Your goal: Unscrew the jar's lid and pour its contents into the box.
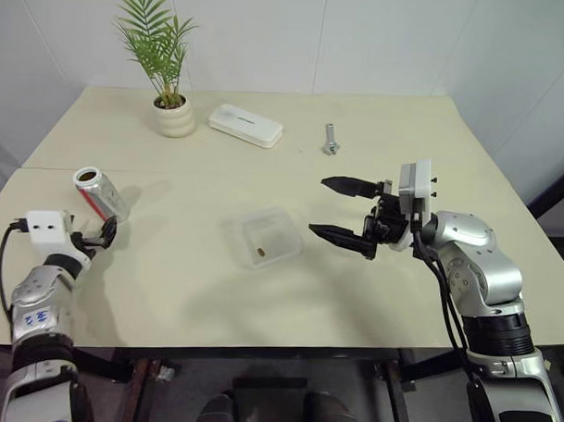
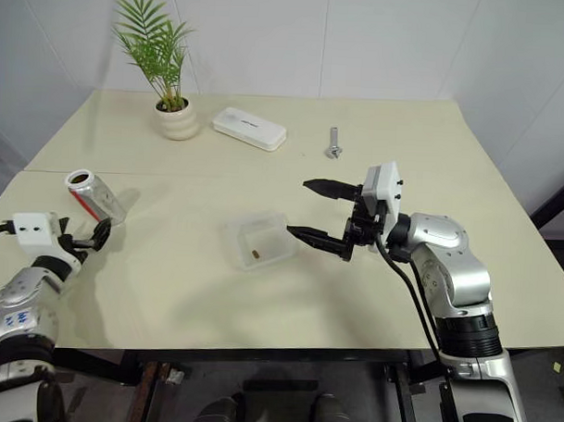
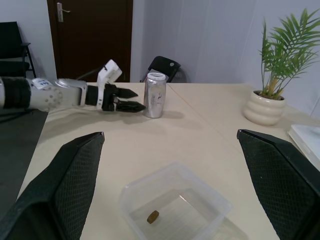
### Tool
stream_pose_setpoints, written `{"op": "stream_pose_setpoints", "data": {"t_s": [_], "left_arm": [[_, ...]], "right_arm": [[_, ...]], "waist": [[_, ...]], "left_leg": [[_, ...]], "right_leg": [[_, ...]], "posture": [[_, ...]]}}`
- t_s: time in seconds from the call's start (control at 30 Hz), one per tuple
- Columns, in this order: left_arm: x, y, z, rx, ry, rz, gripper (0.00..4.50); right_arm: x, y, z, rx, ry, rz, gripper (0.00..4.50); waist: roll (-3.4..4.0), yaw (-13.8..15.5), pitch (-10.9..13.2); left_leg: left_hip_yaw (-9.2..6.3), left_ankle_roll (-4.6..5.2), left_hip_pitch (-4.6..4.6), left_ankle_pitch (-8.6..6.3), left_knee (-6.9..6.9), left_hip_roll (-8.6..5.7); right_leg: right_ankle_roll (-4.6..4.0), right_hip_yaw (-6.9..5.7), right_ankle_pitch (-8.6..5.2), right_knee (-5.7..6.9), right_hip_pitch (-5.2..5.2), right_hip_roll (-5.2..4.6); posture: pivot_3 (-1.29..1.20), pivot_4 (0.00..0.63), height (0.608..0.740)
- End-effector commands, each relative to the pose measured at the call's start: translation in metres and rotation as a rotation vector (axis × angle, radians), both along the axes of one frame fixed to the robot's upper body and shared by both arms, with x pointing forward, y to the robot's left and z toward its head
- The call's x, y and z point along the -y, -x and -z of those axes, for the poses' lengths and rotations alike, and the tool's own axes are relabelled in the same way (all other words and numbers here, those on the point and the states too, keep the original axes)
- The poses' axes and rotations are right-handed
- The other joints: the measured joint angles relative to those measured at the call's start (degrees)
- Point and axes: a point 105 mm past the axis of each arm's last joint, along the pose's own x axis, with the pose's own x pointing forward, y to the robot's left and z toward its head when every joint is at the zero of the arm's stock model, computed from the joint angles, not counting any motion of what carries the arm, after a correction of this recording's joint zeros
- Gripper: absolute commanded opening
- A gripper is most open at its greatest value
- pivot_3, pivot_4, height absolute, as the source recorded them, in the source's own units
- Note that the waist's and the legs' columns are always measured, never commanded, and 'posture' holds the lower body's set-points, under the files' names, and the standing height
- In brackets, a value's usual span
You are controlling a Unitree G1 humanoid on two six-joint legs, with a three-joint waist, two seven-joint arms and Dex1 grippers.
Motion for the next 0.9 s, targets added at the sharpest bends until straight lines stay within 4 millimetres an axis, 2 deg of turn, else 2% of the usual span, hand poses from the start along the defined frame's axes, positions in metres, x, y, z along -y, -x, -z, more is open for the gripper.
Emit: {"op": "stream_pose_setpoints", "data": {"t_s": [0.03, 0.1, 0.17, 0.27, 0.33, 0.4, 0.47, 0.6, 0.7, 0.8, 0.9], "left_arm": [[-0.002, 0.025, -0.027, 0.07, -0.071, -0.007, 4.48], [0.004, 0.048, -0.038, 0.086, -0.142, 0.026, 4.48], [0.022, 0.061, -0.054, 0.09, -0.225, 0.144, 4.48], [0.064, 0.064, -0.066, 0.036, -0.363, 0.421, 4.48], [0.087, 0.067, -0.067, -0.003, -0.434, 0.6, 4.48], [0.102, 0.068, -0.069, -0.009, -0.479, 0.716, 4.48], [0.11, 0.066, -0.066, -0.044, -0.503, 0.8, 4.48], [0.124, 0.072, -0.057, -0.108, -0.623, 0.965, 4.48], [0.127, 0.069, -0.068, -0.055, -0.561, 0.971, 4.48], [0.129, 0.068, -0.071, -0.039, -0.53, 0.984, 4.48], [0.132, 0.068, -0.073, -0.026, -0.495, 0.975, 4.48]], "right_arm": [[0.004, 0.009, -0.006, 0.031, -0.007, -0.01, 4.5], [0.007, 0.011, -0.002, 0.018, 0.003, -0.006, 4.5], [0.012, 0.012, 0.002, 0.012, 0.027, 0.006, 4.5], [0.021, 0.008, 0.01, 0.007, 0.079, 0.035, 4.5], [0.028, 0.006, 0.017, 0.009, 0.122, 0.054, 4.5], [0.035, 0.001, 0.019, 0.018, 0.136, 0.089, 4.5], [0.043, -0.005, 0.018, 0.022, 0.145, 0.13, 4.5], [0.065, -0.01, 0.018, 0.003, 0.161, 0.196, 4.5], [0.075, -0.006, 0.017, -0.016, 0.168, 0.225, 4.5], [0.082, -0.004, 0.018, -0.016, 0.176, 0.259, 4.5], [0.085, -0.002, 0.021, -0.024, 0.175, 0.277, 4.5]], "waist": [[0.0, -0.07, 0.0], [-0.03, -0.3, -0.02], [-0.07, -0.24, -0.04], [-0.09, 0.22, -0.05], [-0.01, 0.21, -0.09], [0.23, -0.22, -0.23], [0.2, -0.89, -0.23], [0.1, -1.77, -0.26], [0.09, -1.42, -0.26], [0.09, -1.4, -0.25], [0.09, -1.54, -0.25]], "left_leg": [[0.02, 0.0, -0.01, 0.0, -0.01, 0.0], [0.07, 0.01, 0.0, -0.01, -0.07, 0.06], [0.12, 0.01, 0.01, -0.02, -0.18, 0.12], [0.36, -0.04, -0.01, -0.05, -0.18, 0.44], [0.6, -0.29, -0.01, -0.2, -0.19, 0.56], [0.93, -0.28, 0.0, -0.2, -0.4, 0.65], [1.4, -0.13, 0.0, -0.11, -0.59, 0.68], [1.87, 0.32, -0.09, 0.1, -0.7, 0.72], [1.92, 0.44, -0.08, -0.03, -0.74, 0.76], [1.88, 0.32, -0.03, -0.19, -0.65, 0.85], [1.89, 0.31, 0.0, -0.25, -0.63, 0.96]], "right_leg": [[-0.01, 0.0, 0.0, -0.03, 0.0, -0.01], [-0.09, 0.0, 0.03, -0.15, 0.0, -0.03], [-0.17, 0.0, 0.04, -0.27, 0.01, -0.04], [-1.27, -0.12, -0.45, -0.36, -0.03, 0.01], [-1.34, -0.19, -0.45, -0.56, 0.04, -0.03], [-1.64, -0.09, -0.13, -1.27, 0.2, -0.03], [-1.74, 0.09, 0.16, -1.8, 0.29, -0.09], [-1.7, 0.18, 0.22, -1.92, 0.08, -0.17], [-1.38, 0.17, 0.09, -1.58, -0.13, -0.16], [-0.41, 0.13, 0.2, -1.09, -0.23, -0.07], [-0.35, 0.14, 0.15, -0.98, -0.28, 0.07]], "posture": [[0.0, 0.15, 0.74], [0.0, 0.15, 0.74], [0.0, 0.15, 0.74], [0.0, 0.15, 0.74], [0.0, 0.15, 0.74], [0.0, 0.15, 0.74], [0.0, 0.15, 0.74], [0.0, 0.15, 0.74], [0.0, 0.15, 0.74], [0.0, 0.15, 0.74], [0.0, 0.15, 0.74]]}}
